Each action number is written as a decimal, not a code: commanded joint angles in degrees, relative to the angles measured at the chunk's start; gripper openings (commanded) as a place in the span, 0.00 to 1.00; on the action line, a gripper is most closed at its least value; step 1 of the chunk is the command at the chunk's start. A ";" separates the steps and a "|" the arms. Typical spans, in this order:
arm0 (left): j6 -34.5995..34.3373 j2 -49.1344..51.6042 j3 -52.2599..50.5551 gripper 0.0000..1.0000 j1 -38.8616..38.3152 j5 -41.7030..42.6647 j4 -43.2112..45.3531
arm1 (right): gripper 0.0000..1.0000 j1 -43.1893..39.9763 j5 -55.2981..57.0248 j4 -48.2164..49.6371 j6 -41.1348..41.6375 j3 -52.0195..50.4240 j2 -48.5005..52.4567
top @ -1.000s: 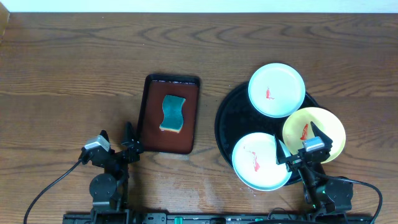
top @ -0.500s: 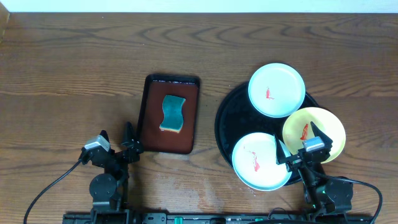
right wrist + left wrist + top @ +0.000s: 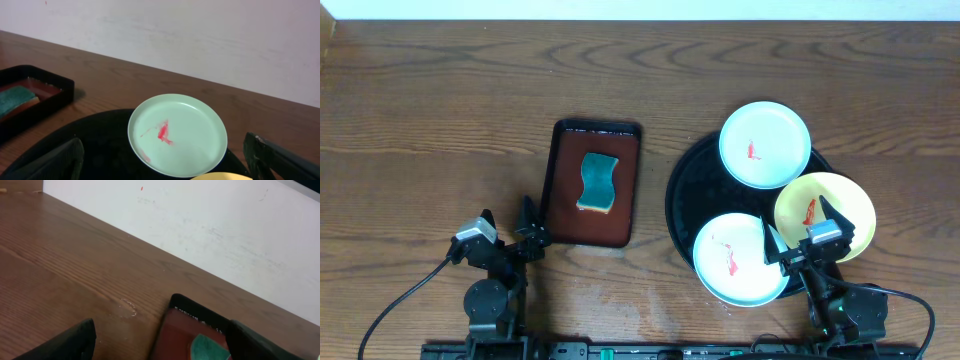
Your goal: Clean dirty plates on tray and stack at the side
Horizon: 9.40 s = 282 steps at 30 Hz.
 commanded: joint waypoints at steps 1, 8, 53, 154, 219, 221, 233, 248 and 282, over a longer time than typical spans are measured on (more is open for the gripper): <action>0.55 -0.35 -0.57 0.83 0.44 -1.11 -2.91 | 0.99 -0.39 -0.09 -0.20 -0.61 -0.07 -0.24; 0.57 -0.35 -0.57 0.83 0.44 -1.11 -2.91 | 0.99 -0.39 -0.09 -0.20 -0.61 -0.07 -0.24; 0.55 -0.35 -0.57 0.83 0.44 -1.11 -2.91 | 0.99 -0.39 -0.07 -0.20 -0.61 -0.07 -0.24; 1.64 102.05 58.69 0.47 -17.09 6.97 -27.10 | 0.77 -0.35 -19.12 -58.03 19.32 56.94 65.33; 1.77 87.41 59.39 0.59 -17.25 6.97 -35.10 | 0.40 -1.81 -4.46 -31.80 26.32 33.55 66.95; 1.77 87.41 59.39 0.59 -17.25 6.97 -35.10 | 0.39 -1.38 -3.02 -31.71 26.38 33.51 68.89; 1.79 87.45 59.36 0.59 -17.25 6.97 -36.37 | 0.01 -0.42 -3.91 -24.48 29.22 33.48 84.19; 1.77 100.24 59.32 0.59 -17.25 12.63 -33.20 | 0.01 -0.44 -0.92 -20.68 31.12 33.51 84.30; 3.72 99.43 81.44 0.08 -29.27 17.27 -49.22 | 0.01 -0.39 -1.57 -20.39 31.10 33.51 84.30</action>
